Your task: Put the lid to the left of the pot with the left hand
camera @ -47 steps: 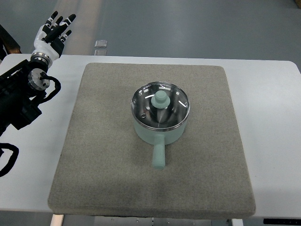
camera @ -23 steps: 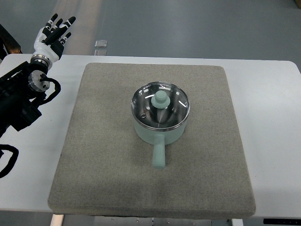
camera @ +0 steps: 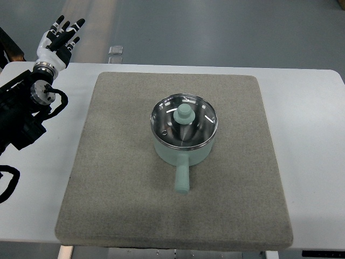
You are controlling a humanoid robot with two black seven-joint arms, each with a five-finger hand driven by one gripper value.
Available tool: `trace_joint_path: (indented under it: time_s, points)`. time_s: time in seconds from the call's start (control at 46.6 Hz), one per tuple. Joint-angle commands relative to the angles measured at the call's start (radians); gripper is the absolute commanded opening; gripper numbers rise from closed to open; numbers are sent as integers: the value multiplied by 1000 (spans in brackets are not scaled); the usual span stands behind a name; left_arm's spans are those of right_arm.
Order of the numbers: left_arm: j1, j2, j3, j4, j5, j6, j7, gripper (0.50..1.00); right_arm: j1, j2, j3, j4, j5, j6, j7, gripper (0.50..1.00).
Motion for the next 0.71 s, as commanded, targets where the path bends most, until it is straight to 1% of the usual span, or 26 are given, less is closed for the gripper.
trace_joint_path:
  time_s: [0.0, 0.322, 0.472, 0.687]
  points:
    - [-3, 2, 0, 0, 0, -1, 0, 996, 0, 0, 0, -1, 0, 0, 0, 921]
    - [-3, 5, 3, -6, 6, -13, 2, 994, 0, 0, 0, -1, 0, 0, 0, 921]
    - [1, 14, 31, -75, 64, -15, 5, 994, 0, 0, 0, -1, 0, 0, 0, 921]
    - [-6, 61, 84, -159, 169, -21, 9, 994, 0, 0, 0, -1, 0, 0, 0, 921]
